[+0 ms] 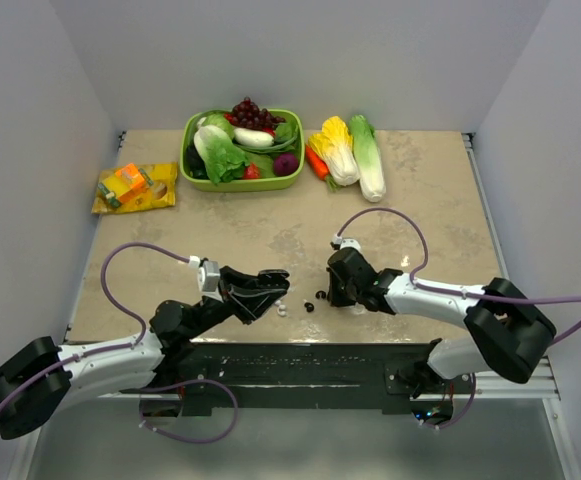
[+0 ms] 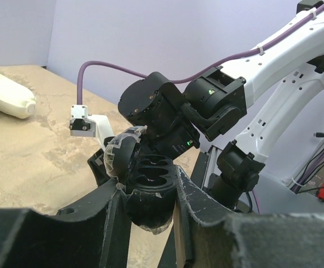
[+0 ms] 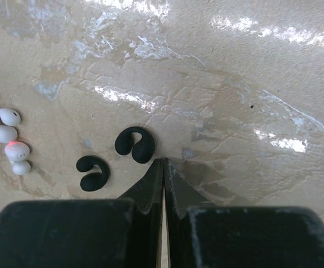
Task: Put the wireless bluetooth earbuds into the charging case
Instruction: Adjust the earbud at the center of the board.
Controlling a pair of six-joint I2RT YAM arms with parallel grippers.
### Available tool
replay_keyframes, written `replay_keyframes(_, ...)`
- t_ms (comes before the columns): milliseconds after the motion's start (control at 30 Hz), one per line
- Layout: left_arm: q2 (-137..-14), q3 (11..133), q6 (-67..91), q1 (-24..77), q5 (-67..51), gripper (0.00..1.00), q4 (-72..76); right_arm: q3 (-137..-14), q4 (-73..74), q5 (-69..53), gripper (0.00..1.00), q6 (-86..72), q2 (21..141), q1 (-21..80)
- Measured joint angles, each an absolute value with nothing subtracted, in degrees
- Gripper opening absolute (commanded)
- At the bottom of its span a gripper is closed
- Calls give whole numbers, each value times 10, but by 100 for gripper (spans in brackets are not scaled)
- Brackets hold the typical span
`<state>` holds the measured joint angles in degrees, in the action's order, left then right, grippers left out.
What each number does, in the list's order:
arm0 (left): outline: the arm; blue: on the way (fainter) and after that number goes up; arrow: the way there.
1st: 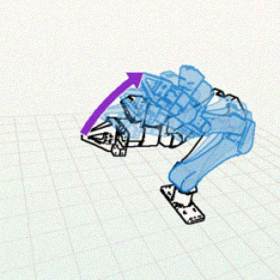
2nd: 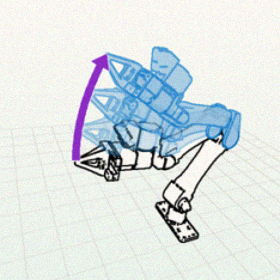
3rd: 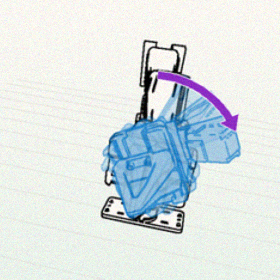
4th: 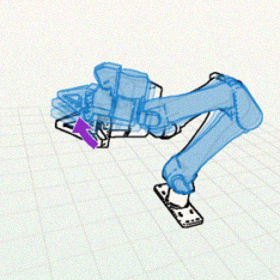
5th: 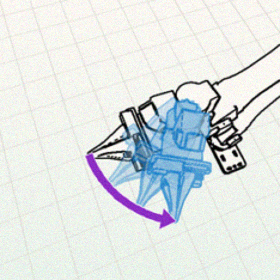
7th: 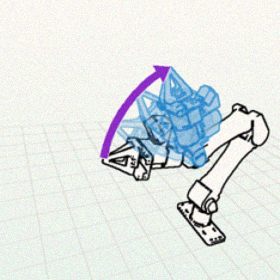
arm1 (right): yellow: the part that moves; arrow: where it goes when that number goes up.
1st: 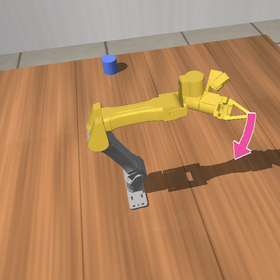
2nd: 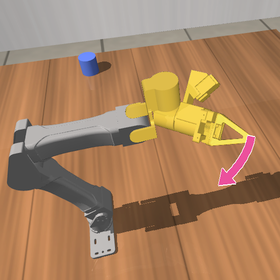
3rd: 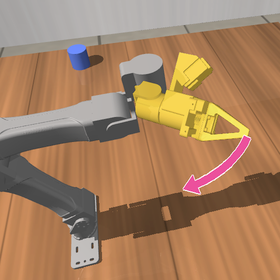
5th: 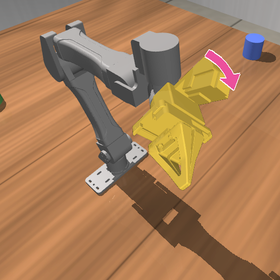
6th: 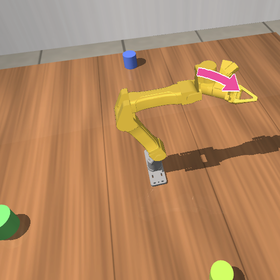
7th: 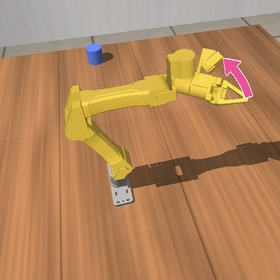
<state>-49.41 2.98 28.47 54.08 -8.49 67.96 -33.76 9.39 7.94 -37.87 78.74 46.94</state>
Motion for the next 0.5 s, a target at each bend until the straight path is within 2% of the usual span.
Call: replay_keyframes(500,-485,30,285,541,-85,0,678,-336,36,75,1,-391,810,486)
